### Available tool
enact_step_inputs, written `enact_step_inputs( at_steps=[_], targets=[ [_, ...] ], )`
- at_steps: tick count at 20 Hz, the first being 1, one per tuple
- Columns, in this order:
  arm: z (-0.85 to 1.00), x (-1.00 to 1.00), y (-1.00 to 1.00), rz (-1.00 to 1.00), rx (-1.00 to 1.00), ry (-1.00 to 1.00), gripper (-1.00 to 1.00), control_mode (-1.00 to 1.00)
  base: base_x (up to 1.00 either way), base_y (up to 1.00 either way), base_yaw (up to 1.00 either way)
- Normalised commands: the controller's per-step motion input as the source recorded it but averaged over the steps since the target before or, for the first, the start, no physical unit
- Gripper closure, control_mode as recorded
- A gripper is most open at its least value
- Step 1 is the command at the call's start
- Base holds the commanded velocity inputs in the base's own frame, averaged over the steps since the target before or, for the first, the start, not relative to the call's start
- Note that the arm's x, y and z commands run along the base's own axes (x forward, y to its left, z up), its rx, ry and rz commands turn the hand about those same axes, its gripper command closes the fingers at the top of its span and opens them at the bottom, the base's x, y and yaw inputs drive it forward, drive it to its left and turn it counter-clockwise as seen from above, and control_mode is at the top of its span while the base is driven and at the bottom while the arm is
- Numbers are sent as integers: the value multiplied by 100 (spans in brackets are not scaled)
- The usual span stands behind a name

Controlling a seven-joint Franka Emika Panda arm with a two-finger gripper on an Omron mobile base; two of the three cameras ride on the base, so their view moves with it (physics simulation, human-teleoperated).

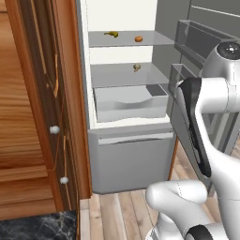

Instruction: Place the tangerine in the correct fridge rack based on whether it is a fruit or vegetable. Finally, close the fridge door.

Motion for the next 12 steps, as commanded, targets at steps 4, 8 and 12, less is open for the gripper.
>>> enact_step_inputs(
  at_steps=[4, 8, 12],
  targets=[
    [0, 0, 0, 0, 0, 0, -100, -100, 0, 0, 0],
    [0, 0, 0, 0, 0, 0, -100, -100, 0, 0, 0],
    [0, -9, 0, 0, 0, 0, -100, -100, 0, 0, 0]
  ],
)
